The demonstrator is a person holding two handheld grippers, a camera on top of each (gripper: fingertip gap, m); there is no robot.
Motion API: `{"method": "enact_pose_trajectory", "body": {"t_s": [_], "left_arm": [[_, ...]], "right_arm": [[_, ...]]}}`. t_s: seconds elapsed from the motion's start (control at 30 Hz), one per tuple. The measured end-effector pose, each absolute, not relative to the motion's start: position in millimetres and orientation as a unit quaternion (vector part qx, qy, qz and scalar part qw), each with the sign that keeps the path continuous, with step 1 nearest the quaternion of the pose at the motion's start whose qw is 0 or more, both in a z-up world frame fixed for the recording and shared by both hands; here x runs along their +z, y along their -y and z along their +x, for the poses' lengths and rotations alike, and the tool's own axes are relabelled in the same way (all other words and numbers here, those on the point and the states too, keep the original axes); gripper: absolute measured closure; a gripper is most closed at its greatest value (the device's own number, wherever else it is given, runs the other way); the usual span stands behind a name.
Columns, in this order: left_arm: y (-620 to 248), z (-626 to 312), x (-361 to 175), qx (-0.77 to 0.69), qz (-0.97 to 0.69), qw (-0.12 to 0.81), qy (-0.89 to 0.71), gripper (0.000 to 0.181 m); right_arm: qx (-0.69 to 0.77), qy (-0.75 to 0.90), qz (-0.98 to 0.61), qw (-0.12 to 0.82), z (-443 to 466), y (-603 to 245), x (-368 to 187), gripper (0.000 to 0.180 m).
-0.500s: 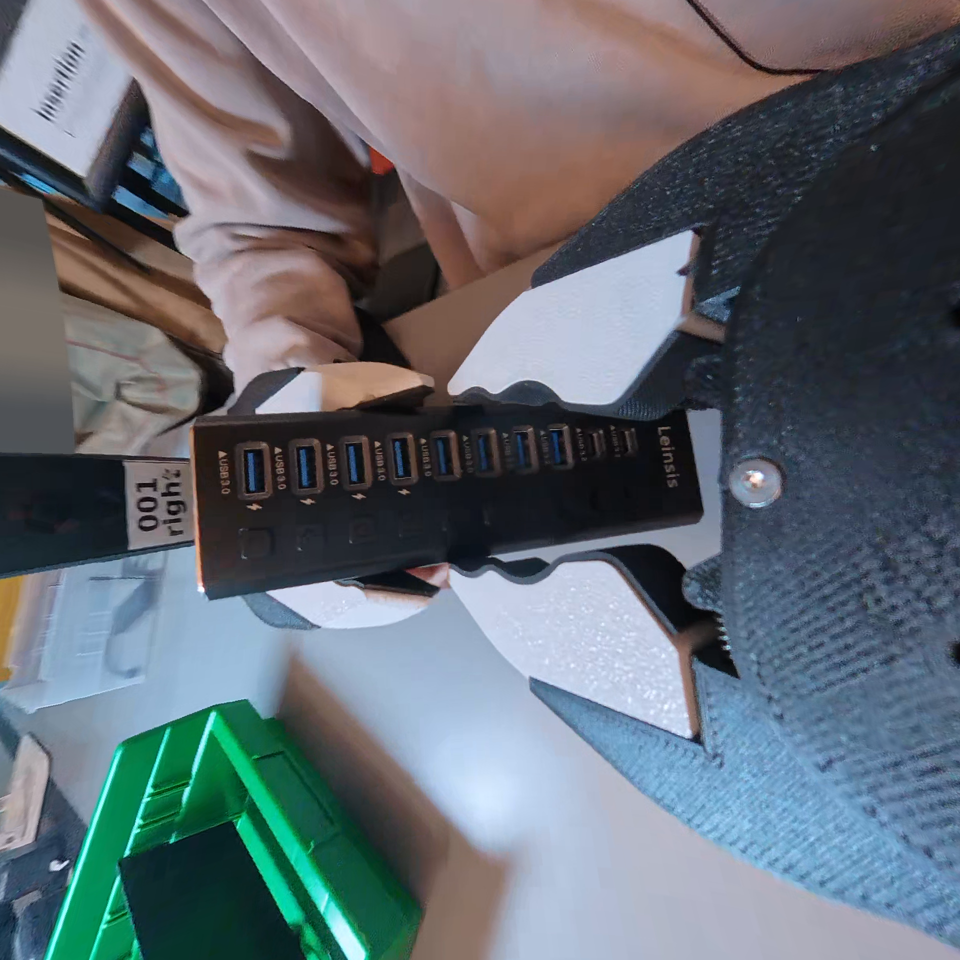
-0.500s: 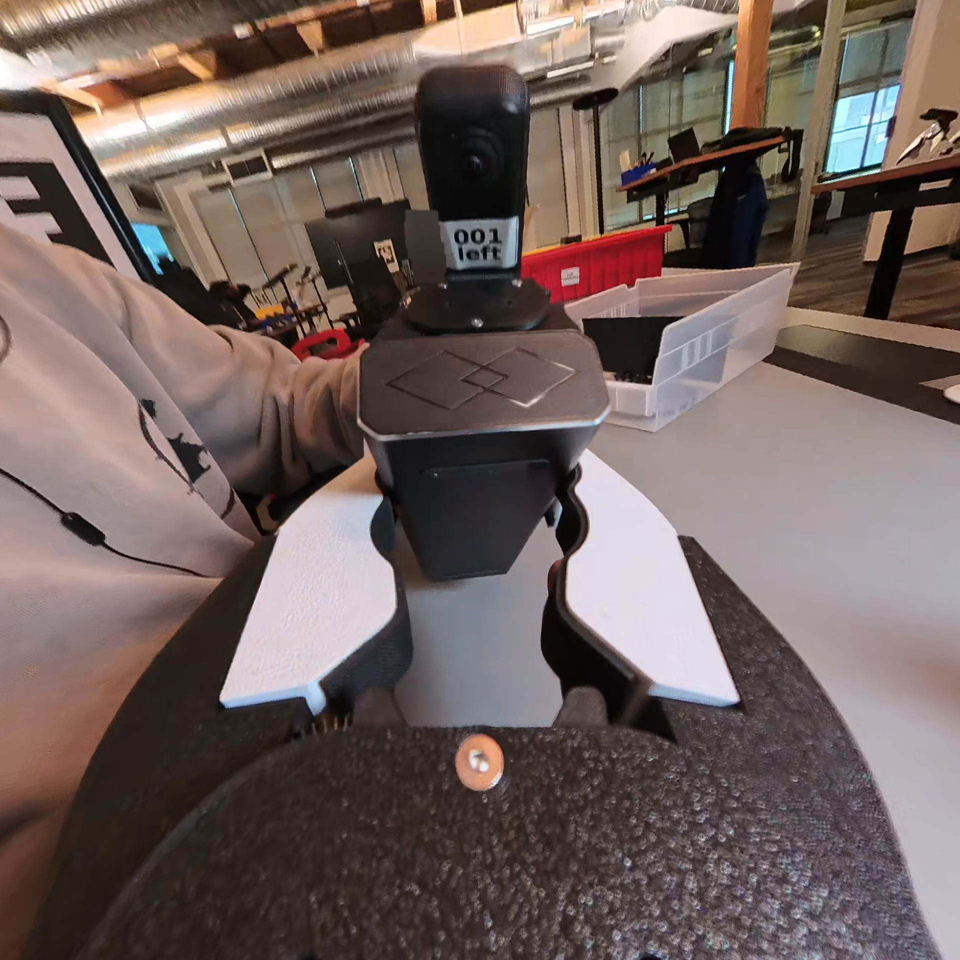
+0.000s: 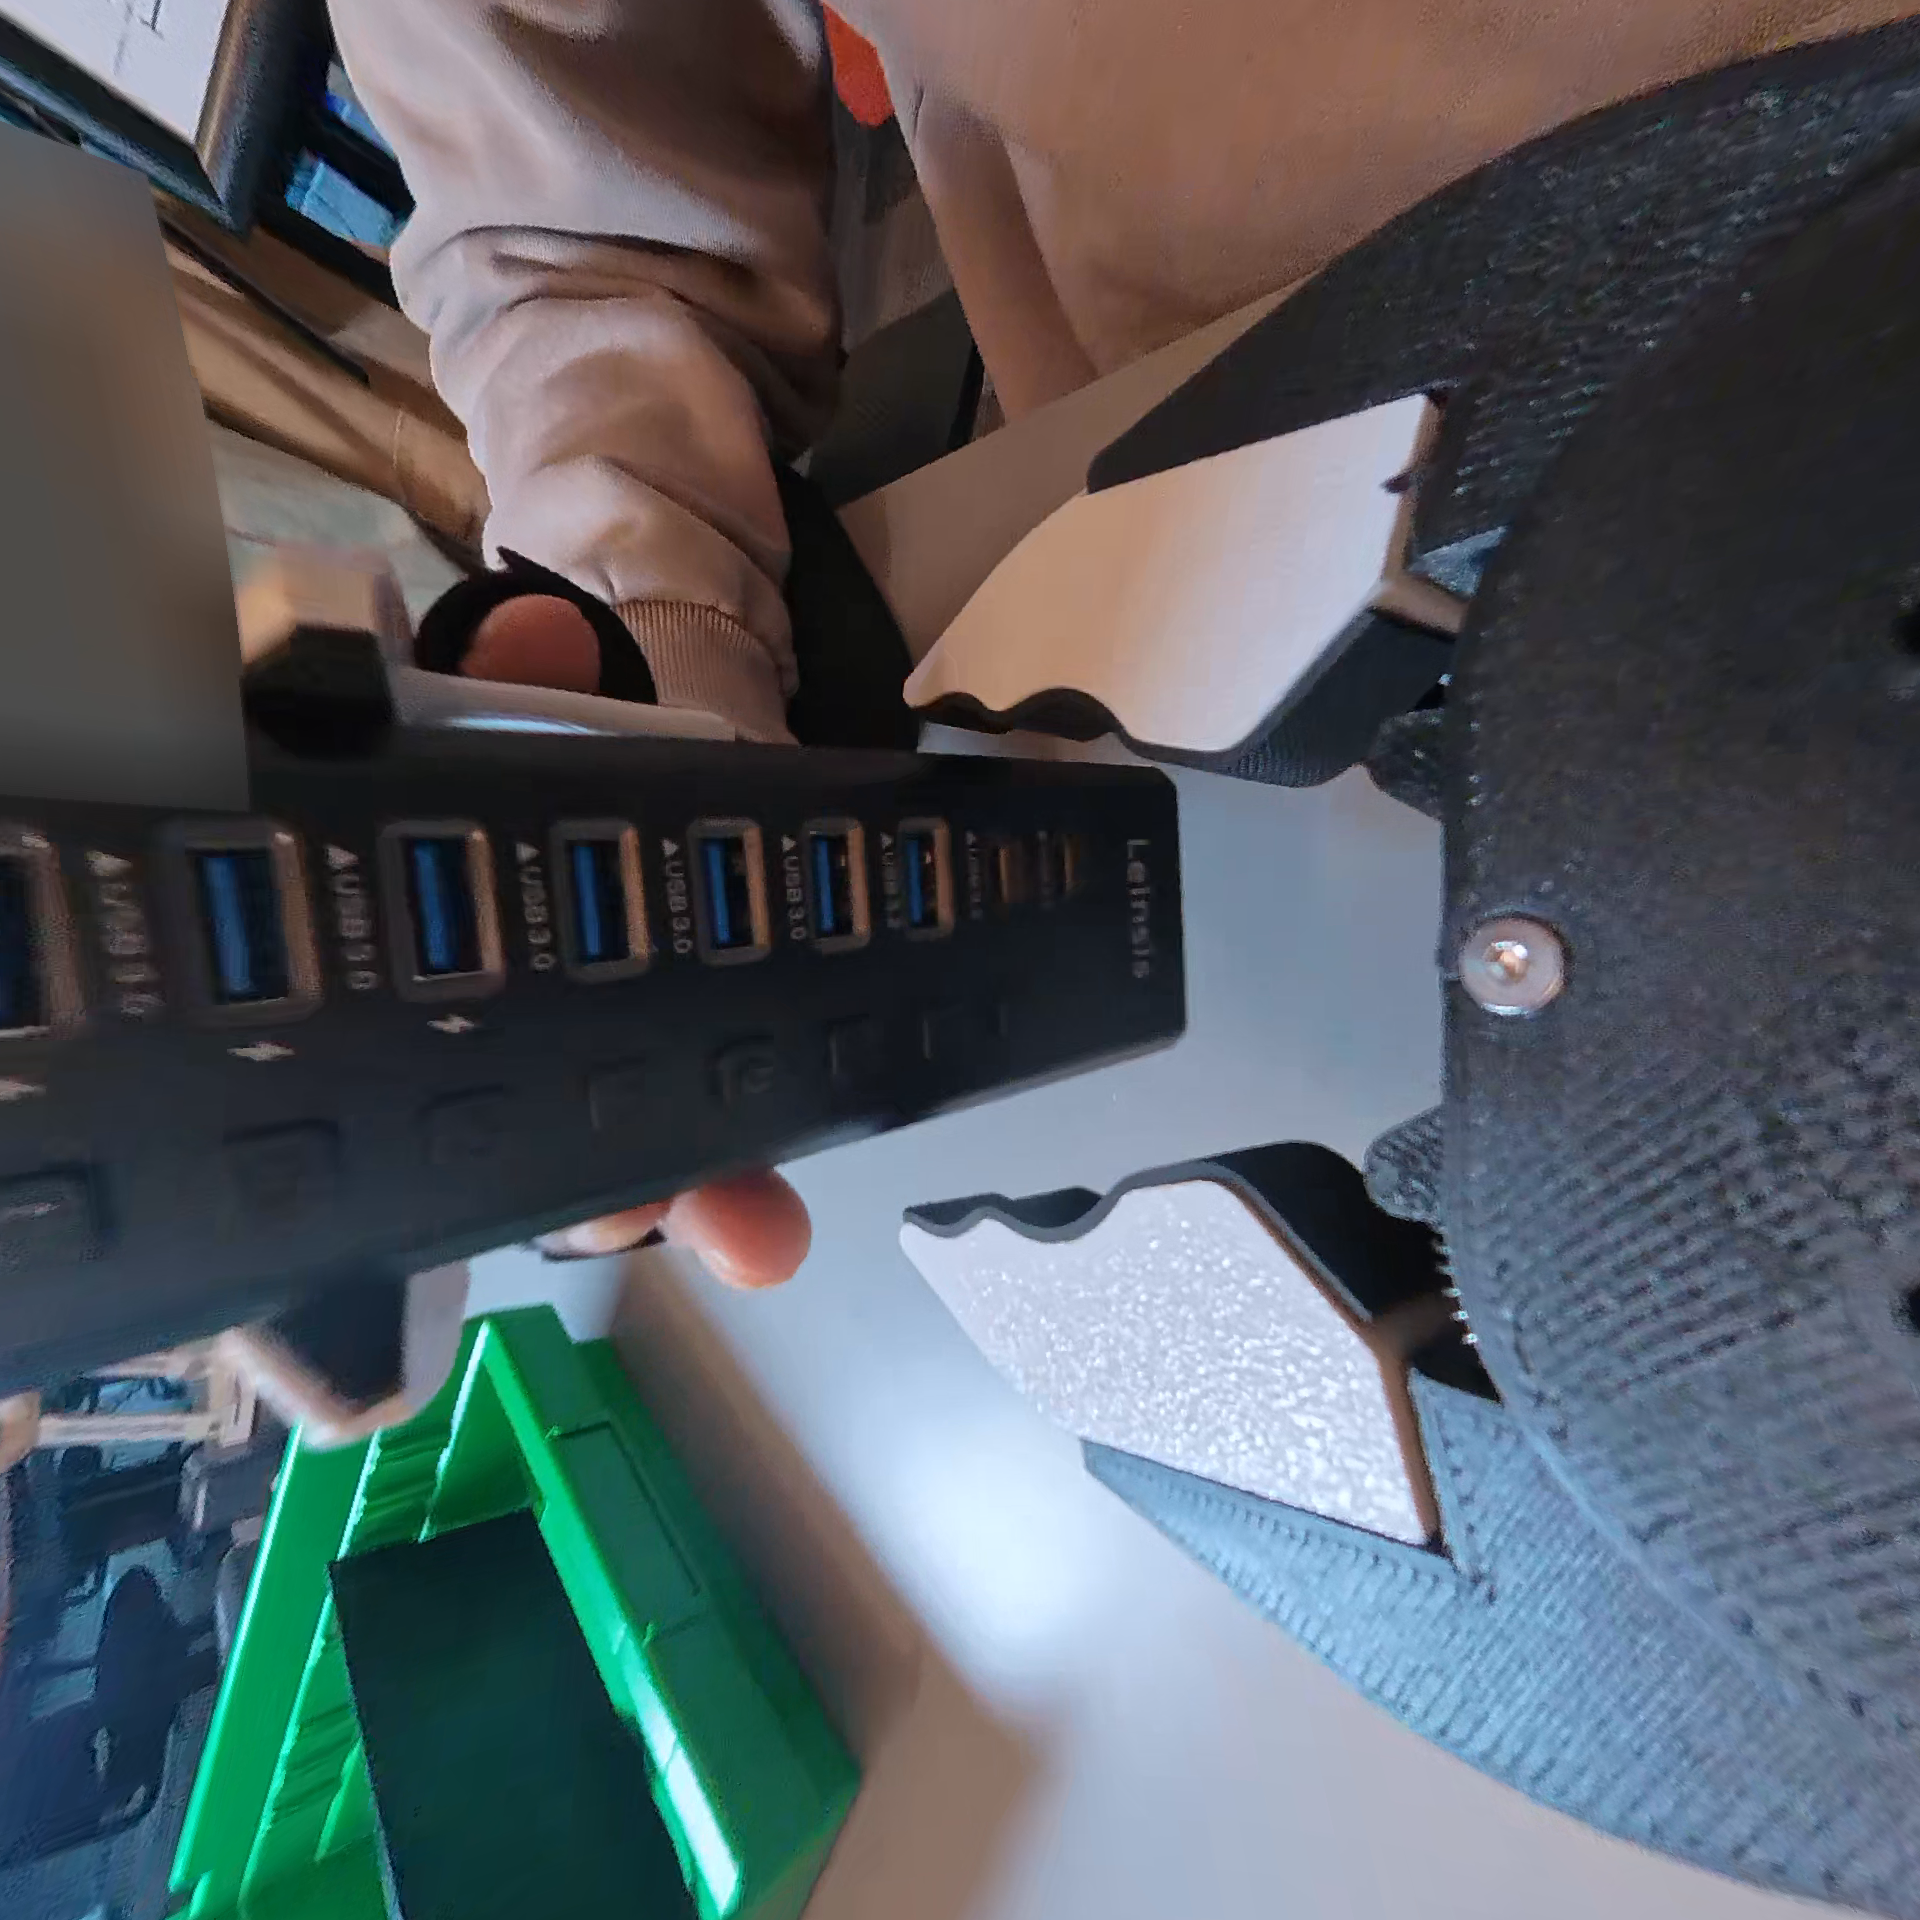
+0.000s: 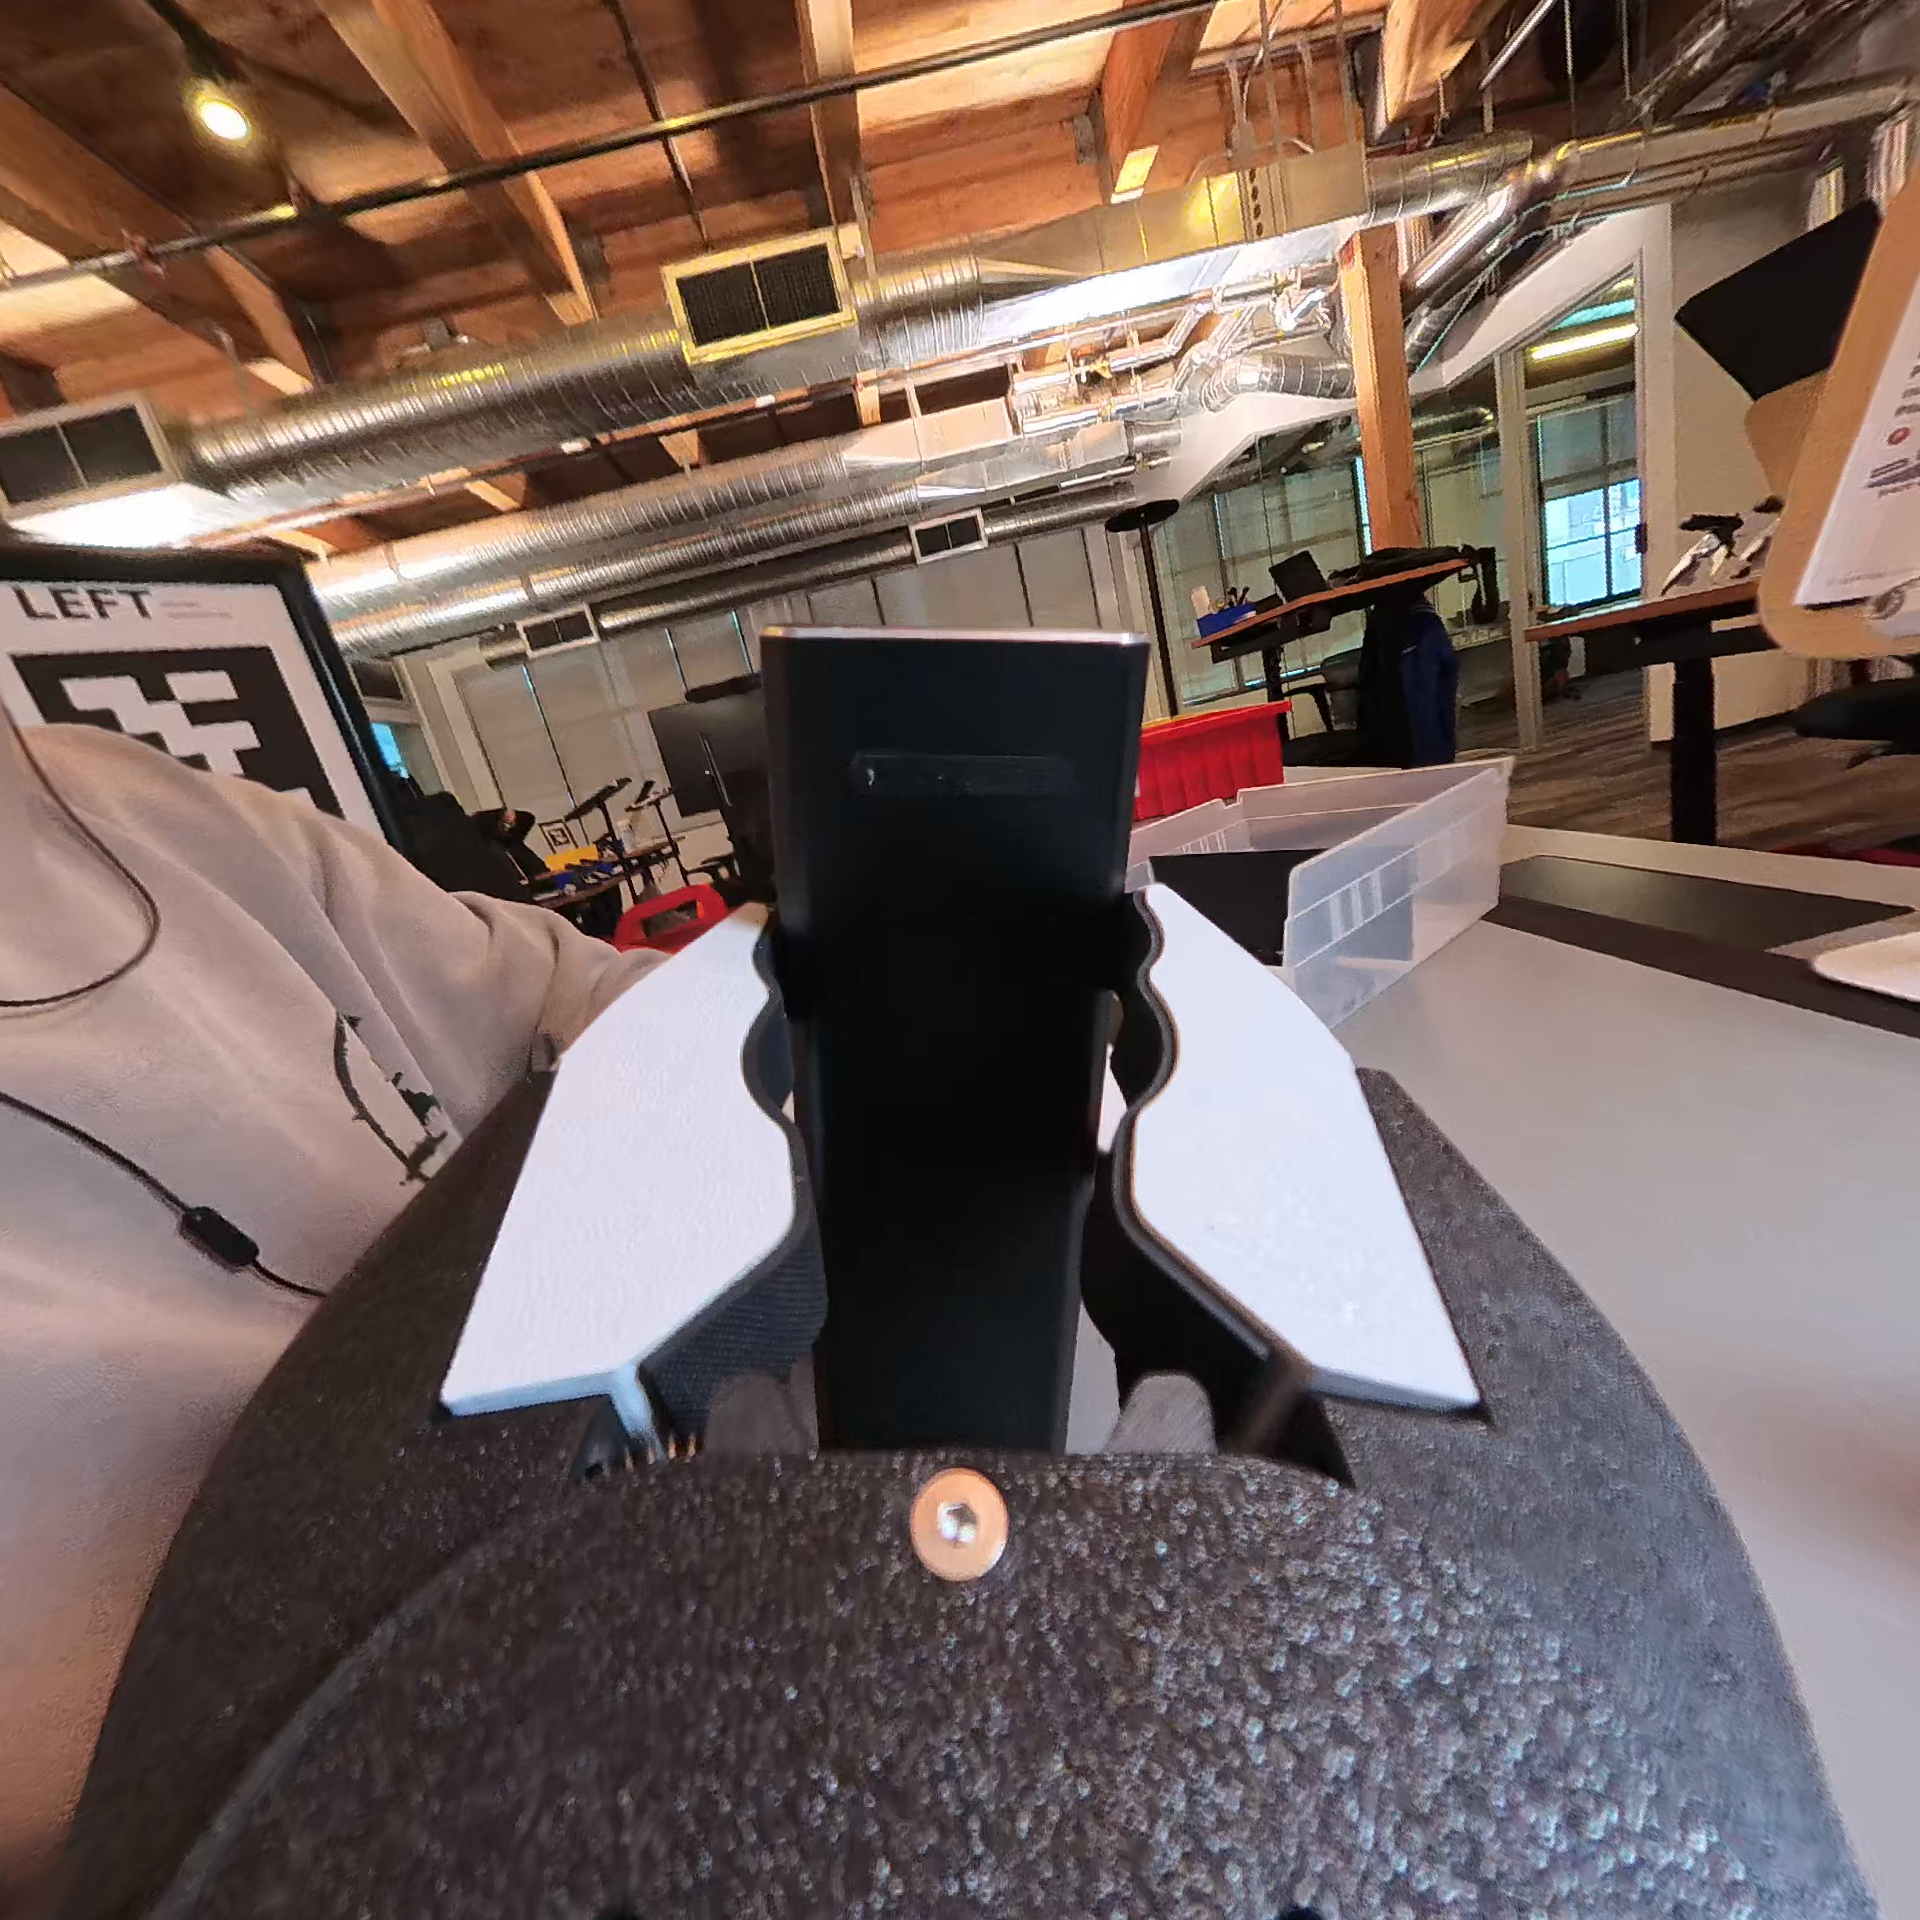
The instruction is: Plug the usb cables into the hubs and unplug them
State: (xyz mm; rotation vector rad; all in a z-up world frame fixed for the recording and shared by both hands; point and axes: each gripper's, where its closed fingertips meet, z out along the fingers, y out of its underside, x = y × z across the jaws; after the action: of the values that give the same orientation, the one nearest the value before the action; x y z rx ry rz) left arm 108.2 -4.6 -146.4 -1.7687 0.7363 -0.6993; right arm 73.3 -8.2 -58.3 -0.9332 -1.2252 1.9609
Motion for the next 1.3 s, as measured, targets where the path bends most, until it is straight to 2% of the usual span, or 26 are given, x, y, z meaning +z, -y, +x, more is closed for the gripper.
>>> {"method": "enact_pose_trajectory", "body": {"t_s": [0.1,0.23,0.37,0.43,0.5,0.6,0.7,0.8,0.87,0.97,1.1,1.2,1.3], "left_arm": [[9,118,-157,-0.306,-0.737,0.508,-0.326,0.109],[12,105,-153,-0.256,-0.735,0.504,-0.374,0.11],[8,71,-131,-0.145,-0.712,0.554,-0.406,0.113],[8,57,-115,-0.062,-0.687,0.58,-0.433,0.117],[10,46,-109,0.05,-0.657,0.579,-0.481,0.117],[15,39,-108,0.134,-0.629,0.566,-0.517,0.118],[17,31,-114,0.204,-0.6,0.535,-0.559,0.117],[20,31,-130,0.258,-0.568,0.489,-0.609,0.117],[20,30,-139,0.277,-0.556,0.472,-0.626,0.118],[13,23,-135,0.265,-0.565,0.499,-0.601,0.115],[5,15,-120,0.147,-0.629,0.573,-0.503,0.103],[1,20,-130,-0.019,-0.687,0.596,-0.416,0.101],[1,40,-142,-0.219,-0.71,0.579,-0.335,0.097]], "right_arm": [[0.74,0.478,-0.349,0.319,69,17,-57,0.119],[0.72,0.507,-0.333,0.338,72,23,-55,0.118],[0.713,0.518,-0.345,0.322,79,17,-54,0.116],[0.722,0.514,-0.359,0.293,80,13,-56,0.105],[0.735,0.519,-0.355,0.252,83,16,-60,0.102],[0.743,0.514,-0.348,0.252,87,13,-56,0.113],[0.679,0.56,-0.376,0.29,80,10,-73,0.125],[0.613,0.602,-0.409,0.306,71,6,-97,0.153],[0.586,0.635,-0.41,0.291,71,11,-112,0.158],[0.58,0.626,-0.423,0.305,68,9,-108,0.16],[0.641,0.559,-0.423,0.312,72,-1,-84,0.163],[0.67,0.518,-0.41,0.338,80,-14,-65,0.164],[0.695,0.489,-0.379,0.365,94,-20,-43,0.164]]}}
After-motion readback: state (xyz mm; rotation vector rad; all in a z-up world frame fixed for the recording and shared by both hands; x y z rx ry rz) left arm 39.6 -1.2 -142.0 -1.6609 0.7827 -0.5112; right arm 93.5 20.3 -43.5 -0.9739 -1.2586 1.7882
